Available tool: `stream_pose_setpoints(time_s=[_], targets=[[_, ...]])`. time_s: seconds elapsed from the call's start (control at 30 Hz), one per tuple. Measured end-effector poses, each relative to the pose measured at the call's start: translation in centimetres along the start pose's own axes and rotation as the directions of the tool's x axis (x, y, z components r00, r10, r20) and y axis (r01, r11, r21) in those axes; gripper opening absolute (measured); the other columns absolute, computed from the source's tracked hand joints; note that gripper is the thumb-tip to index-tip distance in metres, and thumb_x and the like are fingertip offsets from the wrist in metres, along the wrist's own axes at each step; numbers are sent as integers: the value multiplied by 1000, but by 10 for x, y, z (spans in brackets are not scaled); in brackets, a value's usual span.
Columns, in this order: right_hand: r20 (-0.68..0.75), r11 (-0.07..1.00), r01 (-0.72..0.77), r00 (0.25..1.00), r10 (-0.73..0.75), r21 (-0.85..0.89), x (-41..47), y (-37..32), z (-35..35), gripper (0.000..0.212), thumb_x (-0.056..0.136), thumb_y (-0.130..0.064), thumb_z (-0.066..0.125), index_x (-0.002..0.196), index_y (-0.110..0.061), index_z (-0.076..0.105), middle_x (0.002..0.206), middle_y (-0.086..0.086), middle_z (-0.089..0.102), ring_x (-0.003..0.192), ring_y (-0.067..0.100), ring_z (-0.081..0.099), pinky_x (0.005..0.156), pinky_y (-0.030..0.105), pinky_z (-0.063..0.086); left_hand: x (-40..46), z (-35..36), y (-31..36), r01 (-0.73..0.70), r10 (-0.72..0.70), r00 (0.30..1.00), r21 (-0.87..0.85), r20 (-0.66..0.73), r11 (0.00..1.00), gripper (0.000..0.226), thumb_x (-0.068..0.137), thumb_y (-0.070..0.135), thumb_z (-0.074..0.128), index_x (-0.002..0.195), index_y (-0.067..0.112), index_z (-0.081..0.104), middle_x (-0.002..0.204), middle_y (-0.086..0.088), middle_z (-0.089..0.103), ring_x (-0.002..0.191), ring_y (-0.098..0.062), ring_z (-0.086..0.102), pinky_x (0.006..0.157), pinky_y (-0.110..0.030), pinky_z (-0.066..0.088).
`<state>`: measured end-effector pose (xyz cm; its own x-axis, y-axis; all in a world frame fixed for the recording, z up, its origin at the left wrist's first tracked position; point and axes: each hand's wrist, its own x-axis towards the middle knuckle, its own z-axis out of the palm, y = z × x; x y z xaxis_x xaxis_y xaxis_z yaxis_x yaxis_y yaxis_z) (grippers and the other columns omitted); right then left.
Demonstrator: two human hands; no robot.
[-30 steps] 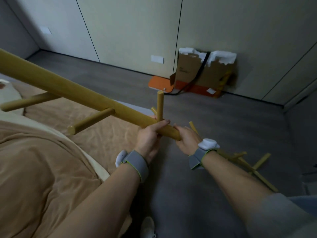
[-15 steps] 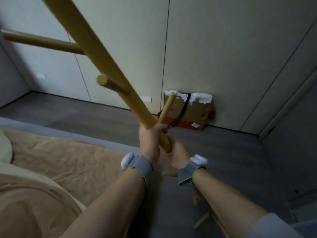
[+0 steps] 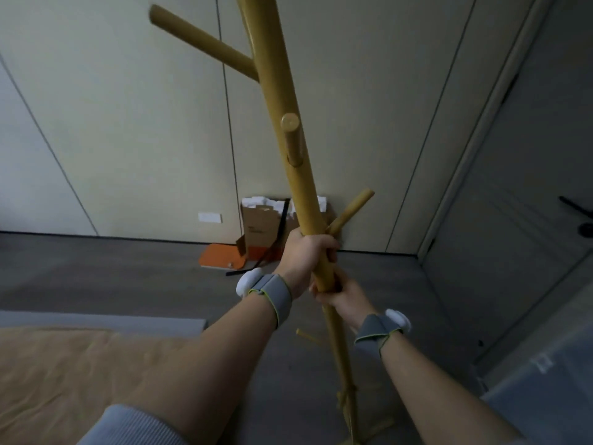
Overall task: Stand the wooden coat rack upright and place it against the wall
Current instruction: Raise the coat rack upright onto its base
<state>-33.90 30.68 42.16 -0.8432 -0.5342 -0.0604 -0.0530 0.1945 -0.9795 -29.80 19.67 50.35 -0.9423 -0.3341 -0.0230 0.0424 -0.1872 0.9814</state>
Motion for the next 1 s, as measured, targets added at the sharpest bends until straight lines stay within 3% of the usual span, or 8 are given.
stream_pose_setpoints(time_s=[0.1, 0.2, 0.3, 0.37, 0.5, 0.63, 0.77, 1.0], targets=[[33, 999, -41, 999, 40, 30, 3, 3, -44, 28, 63, 7, 71, 80, -14, 66, 72, 1, 70, 78, 21, 65, 87, 42, 52, 16, 39, -1, 28, -30, 990, 19, 137, 999, 15, 67, -2, 63, 71, 8, 53, 64, -10, 50, 55, -19, 54, 60, -33, 49], [132, 996, -94, 987, 94, -9, 7, 5, -79, 22, 64, 12, 70, 76, -5, 66, 73, 13, 65, 74, 25, 64, 74, 36, 55, 27, 70, -5, 90, -90, 963, 11, 253, 996, 20, 69, -6, 62, 74, 10, 51, 64, -8, 49, 55, -19, 54, 62, -35, 51], [97, 981, -185, 977, 190, -62, 13, 5, -91, 18, 66, 3, 74, 60, -8, 61, 53, 11, 60, 51, 23, 59, 54, 27, 49, 33, 90, -1, 96, -99, 964, 24, 247, 995, 21, 64, -3, 64, 72, 12, 51, 70, -10, 50, 61, -21, 56, 65, -37, 50], [3, 976, -214, 977, 214, -25, 27, 4, -97, 25, 69, 2, 75, 57, -10, 57, 42, 5, 55, 40, 20, 53, 47, 25, 44, 41, 99, 6, 21, -34, 982, 70, 185, 997, 26, 62, 3, 67, 85, 10, 58, 83, -14, 54, 76, -27, 58, 72, -40, 50], [-203, 988, -132, 968, 145, 75, 62, -15, -103, 24, 66, -8, 77, 55, -11, 56, 36, 3, 52, 41, 24, 48, 49, 32, 41, 63, 94, 14, -117, 79, 978, 192, 193, 974, 61, 71, 10, 67, 129, 14, 51, 120, -22, 61, 107, -32, 64, 89, -46, 57], [-242, 970, 28, 970, 32, 240, 95, -55, -98, 10, 71, -11, 73, 66, -9, 64, 56, 11, 60, 54, 25, 58, 51, 28, 47, 82, 59, -8, -75, 61, 988, 102, 139, 992, 55, 82, 8, 68, 134, 13, 51, 121, -21, 58, 101, -31, 63, 87, -41, 55], [-231, 954, 49, 973, 22, 297, 141, -89, -65, 36, 60, -44, 80, 63, -12, 64, 57, 12, 56, 55, 27, 58, 61, 39, 48, 111, 18, -29, 4, -3, 994, -7, 110, 1000, 59, 75, 18, 70, 131, 14, 54, 129, -23, 58, 120, -39, 57, 103, -49, 50], [-167, 951, 189, 975, -150, 245, 196, -160, -20, 39, 71, -48, 72, 65, -11, 58, 55, 8, 52, 52, 21, 52, 58, 35, 46, 172, -23, 8, -82, 66, 986, 95, 156, 992, 14, 95, 23, 61, 97, 10, 65, 75, 2, 67, 69, -8, 66, 63, -22, 54]])
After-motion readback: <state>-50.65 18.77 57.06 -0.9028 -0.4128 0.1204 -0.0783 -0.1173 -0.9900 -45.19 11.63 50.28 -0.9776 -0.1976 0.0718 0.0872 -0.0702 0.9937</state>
